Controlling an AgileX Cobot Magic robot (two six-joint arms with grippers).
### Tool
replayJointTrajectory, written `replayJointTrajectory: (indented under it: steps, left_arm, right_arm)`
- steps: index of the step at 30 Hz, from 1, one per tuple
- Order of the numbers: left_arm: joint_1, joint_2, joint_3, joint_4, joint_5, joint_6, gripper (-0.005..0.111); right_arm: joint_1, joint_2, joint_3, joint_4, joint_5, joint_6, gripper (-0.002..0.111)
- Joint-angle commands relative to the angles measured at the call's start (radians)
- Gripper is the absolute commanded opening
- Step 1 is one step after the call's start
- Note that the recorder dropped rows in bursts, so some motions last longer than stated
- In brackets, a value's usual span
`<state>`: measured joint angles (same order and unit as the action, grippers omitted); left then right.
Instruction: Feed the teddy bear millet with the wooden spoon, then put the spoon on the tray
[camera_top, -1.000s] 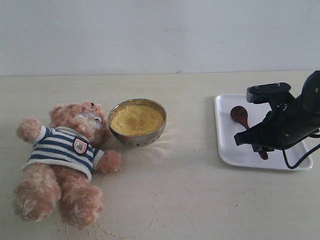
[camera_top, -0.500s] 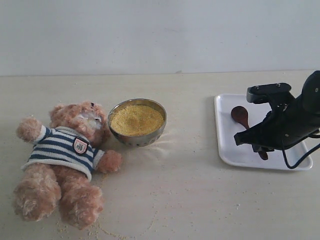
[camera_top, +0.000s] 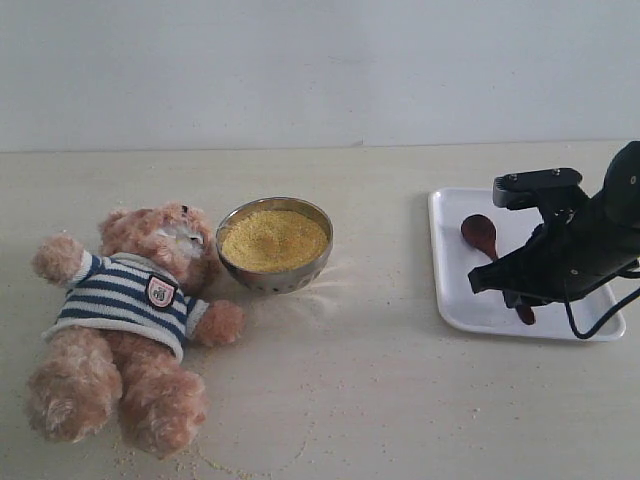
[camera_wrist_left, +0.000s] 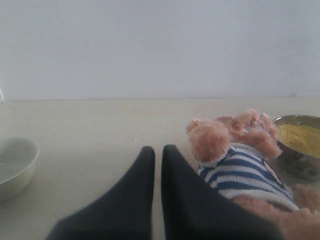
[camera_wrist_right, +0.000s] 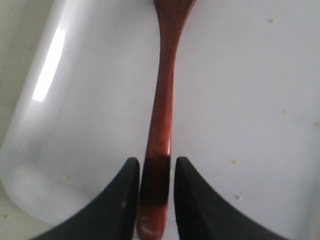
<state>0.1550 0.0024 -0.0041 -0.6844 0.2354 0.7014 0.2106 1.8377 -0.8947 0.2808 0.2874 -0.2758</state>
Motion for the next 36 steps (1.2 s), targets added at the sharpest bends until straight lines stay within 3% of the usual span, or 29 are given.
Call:
replayJointTrajectory:
  steps: [1,8,13,15,17,26,36]
  left_arm:
    - [-0.005,-0.002,0.004,-0.01,-0.003,0.004,0.005]
    - [-0.005,-0.002,0.004,-0.01,-0.003,0.004,0.005]
    - [-0.005,-0.002,0.004,-0.01,-0.004,0.004,0.005]
    - [-0.005,-0.002,0.004,-0.01,-0.004,0.004,0.005]
    - [-0.005,-0.002,0.004,-0.01,-0.004,0.004,0.005]
    - [-0.005,-0.002,0.004,-0.01,-0.004,0.004,0.005]
    - [-0.005,-0.002,0.004,-0.01,-0.004,0.004,0.005]
  right_arm:
    - [-0.005,-0.001,-0.005,-0.007,0.002,0.001,0.031]
    - [-0.005,-0.023,-0.005,-0.006,0.03,0.008,0.031]
    - [-0.005,-0.161,-0.005,-0.006,0.021,0.116,0.029]
    - [-0.005,-0.24,0.003,-0.006,-0.006,0.151,0.019]
    - [-0.002,-0.345,0.051,-0.006,-0.11,0.151,-0.001]
    - [-0.002,-0.863,0.489,0.006,-0.721,0.181,0.0]
    - [-0.002,-1.399,0.651,0.006,-0.695,0.292,0.0]
